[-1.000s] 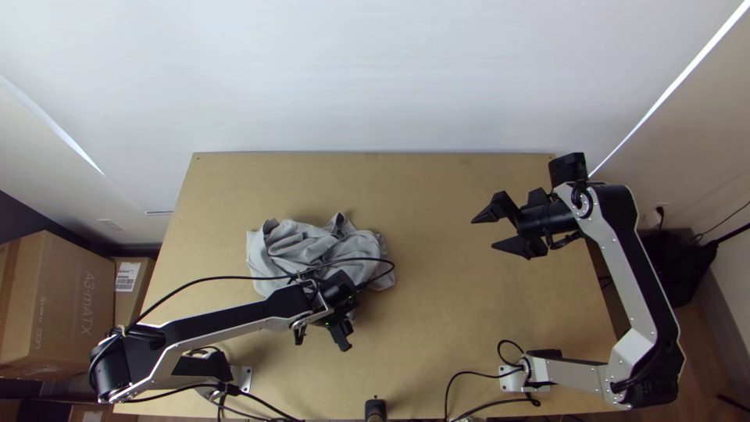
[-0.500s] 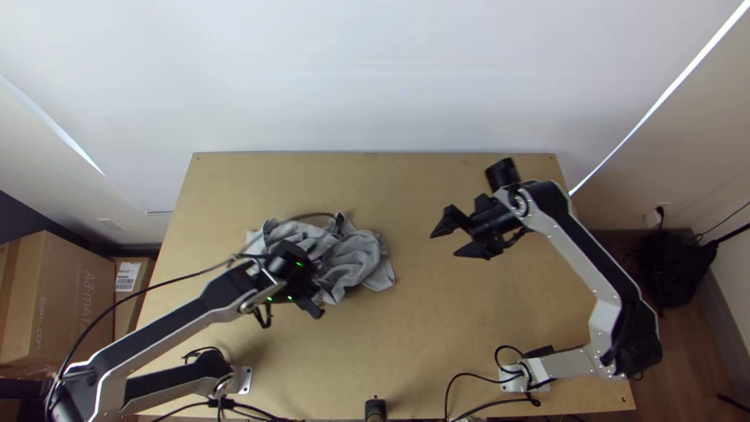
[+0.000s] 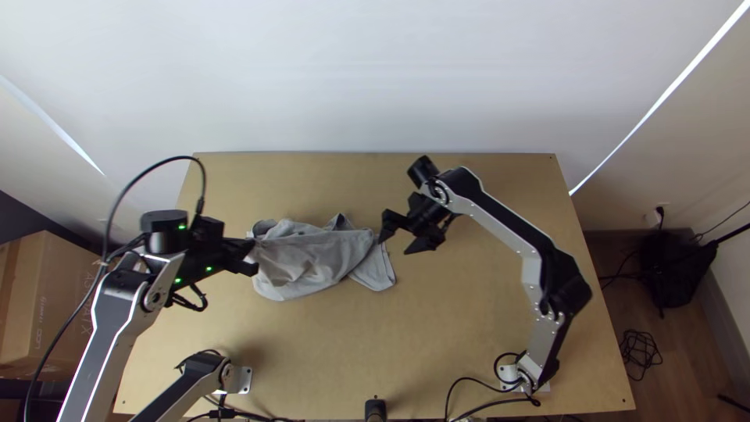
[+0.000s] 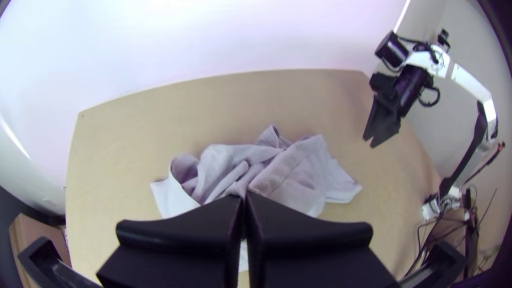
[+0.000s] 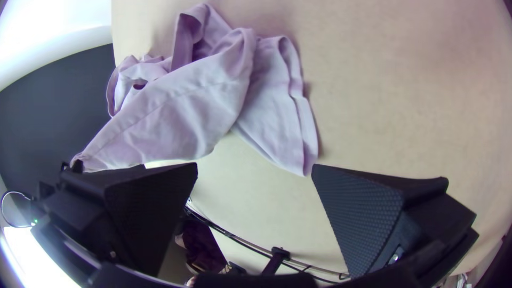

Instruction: Fold the t-shirt

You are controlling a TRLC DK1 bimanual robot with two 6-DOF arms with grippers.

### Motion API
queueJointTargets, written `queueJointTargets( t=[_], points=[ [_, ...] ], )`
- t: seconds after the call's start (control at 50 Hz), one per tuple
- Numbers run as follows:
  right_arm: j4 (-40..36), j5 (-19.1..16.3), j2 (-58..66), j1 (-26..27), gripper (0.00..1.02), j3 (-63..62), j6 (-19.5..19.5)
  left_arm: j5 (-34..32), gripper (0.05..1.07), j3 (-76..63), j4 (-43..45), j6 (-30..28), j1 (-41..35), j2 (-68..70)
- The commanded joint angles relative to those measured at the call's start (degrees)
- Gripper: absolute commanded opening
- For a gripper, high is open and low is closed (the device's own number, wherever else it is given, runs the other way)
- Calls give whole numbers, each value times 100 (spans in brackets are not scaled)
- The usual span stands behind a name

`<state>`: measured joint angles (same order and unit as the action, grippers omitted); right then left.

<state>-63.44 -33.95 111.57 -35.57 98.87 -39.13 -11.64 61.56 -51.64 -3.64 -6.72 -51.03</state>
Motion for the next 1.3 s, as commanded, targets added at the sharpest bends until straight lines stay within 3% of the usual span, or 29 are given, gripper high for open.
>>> queueJointTargets(
  t=[0.0, 0.12, 0.36, 0.68, 0.76, 0.86, 1.1, 1.28],
  points=[
    [-37, -32, 550, -231, 98, 695, -200, -207, 8, 190, -83, -216, 558, 392],
    [-151, -32, 1130, -424, 98, 1477, -314, -365, 8, 181, -83, -515, 1296, 708],
    [-221, -32, 2018, -565, 98, 2804, -718, -1315, 8, 84, 22, -1016, 3722, 761],
    [60, -32, 2440, -574, 97, 3402, -1193, -1490, 8, 14, 233, -998, 4812, 673],
    [60, 3, 2352, -530, 97, 3393, -1035, -1490, 8, 14, 242, -990, 4812, 664],
    [104, 478, 2159, -398, 98, 3235, -710, -1490, 8, -30, 339, -972, 4812, 655],
    [121, 478, 1420, -275, 98, 1934, 451, -1490, 8, -48, 391, -946, 5031, 400],
    [121, 425, 981, -266, 98, 941, 591, -1490, 8, -39, 462, -849, 5093, 295]
  ],
)
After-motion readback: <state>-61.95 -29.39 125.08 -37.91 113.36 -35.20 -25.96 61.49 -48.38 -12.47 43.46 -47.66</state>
